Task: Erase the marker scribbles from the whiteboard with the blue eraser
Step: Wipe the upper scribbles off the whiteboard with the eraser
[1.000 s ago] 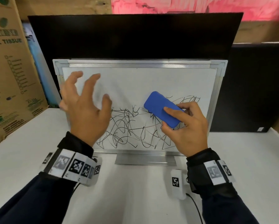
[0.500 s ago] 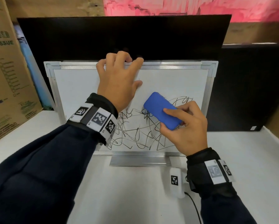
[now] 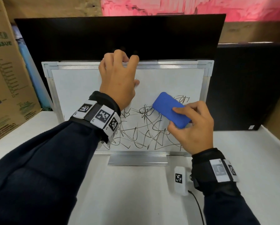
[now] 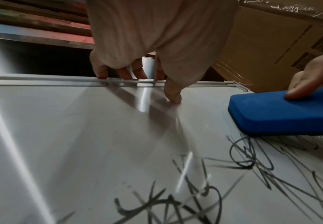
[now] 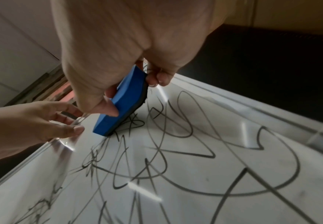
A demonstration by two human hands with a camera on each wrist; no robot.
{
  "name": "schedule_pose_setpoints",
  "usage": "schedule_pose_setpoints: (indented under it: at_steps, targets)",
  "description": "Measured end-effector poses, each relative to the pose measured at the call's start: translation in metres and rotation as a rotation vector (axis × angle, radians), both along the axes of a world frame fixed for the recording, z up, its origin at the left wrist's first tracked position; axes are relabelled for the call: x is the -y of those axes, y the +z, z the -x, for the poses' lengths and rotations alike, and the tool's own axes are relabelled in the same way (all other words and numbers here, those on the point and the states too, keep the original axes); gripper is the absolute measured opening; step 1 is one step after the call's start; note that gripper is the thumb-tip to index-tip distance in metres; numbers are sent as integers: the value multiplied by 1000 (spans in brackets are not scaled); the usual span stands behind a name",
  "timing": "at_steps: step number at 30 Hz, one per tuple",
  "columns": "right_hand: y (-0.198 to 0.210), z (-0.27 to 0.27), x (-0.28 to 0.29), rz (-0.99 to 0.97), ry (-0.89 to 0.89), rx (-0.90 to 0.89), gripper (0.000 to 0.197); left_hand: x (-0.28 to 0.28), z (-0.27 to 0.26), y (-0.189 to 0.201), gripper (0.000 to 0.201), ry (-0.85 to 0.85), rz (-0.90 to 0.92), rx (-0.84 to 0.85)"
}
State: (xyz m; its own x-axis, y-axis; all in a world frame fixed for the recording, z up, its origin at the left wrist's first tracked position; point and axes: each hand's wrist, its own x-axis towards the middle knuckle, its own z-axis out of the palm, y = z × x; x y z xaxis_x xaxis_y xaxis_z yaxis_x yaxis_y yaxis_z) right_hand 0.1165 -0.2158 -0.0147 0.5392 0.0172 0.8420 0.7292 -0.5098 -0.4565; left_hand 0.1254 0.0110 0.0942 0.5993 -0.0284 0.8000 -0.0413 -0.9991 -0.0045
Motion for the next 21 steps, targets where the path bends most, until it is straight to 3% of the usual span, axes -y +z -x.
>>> schedule_pose_setpoints:
  at_steps: [7,15,21]
  targets:
    - [7,1,-14,54,77,21,35,17,3,-1,53,85,46,-1]
    - [6,-6,27,-39,-13,43,37,18,2,-2,52,100,67,0]
    - [4,-3,4,-2,54,26,36,20,2,-2,52,130,70,-2]
